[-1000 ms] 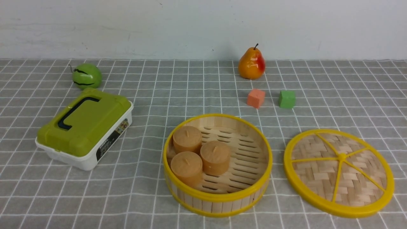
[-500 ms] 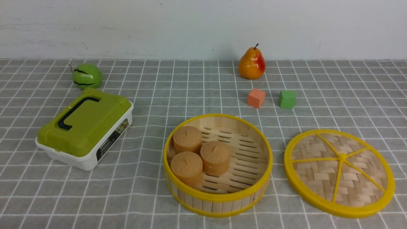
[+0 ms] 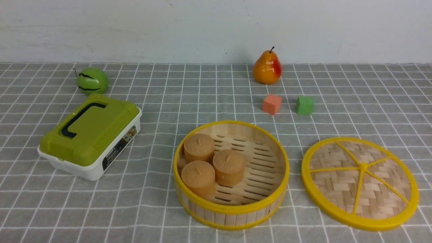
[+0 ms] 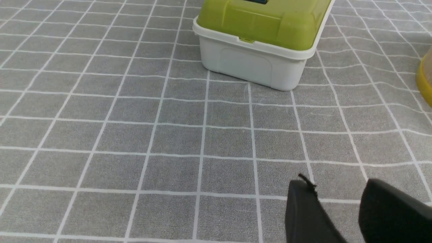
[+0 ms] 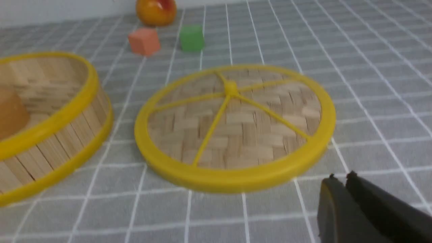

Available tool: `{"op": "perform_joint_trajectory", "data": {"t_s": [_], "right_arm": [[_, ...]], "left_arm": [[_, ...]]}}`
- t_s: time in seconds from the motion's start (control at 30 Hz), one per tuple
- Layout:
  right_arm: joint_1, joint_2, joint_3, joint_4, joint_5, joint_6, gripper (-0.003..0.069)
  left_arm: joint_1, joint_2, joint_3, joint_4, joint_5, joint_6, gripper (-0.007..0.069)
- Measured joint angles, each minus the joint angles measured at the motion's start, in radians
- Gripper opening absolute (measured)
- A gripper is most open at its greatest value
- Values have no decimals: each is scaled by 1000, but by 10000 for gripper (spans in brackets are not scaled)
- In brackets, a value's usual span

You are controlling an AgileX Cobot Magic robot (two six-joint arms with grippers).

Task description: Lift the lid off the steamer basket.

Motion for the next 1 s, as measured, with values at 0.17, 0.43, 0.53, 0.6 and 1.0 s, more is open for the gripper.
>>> {"op": "perform_joint_trajectory", "data": {"t_s": [0.17, 0.43, 0.53, 0.6, 1.0], "right_arm": [[0, 0, -6, -4, 34, -9, 21], [0, 0, -8, -11, 39, -15, 26], [0, 0, -8, -11, 40, -15, 27], [0, 0, -8, -11, 40, -15, 27], [0, 0, -8, -11, 40, -15, 34]], "left_arm": [[0, 0, 0, 0, -1, 0, 239], [0, 0, 0, 0, -1, 0, 239], [0, 0, 0, 0, -1, 0, 239], [0, 0, 0, 0, -1, 0, 239], [0, 0, 0, 0, -1, 0, 239]]}}
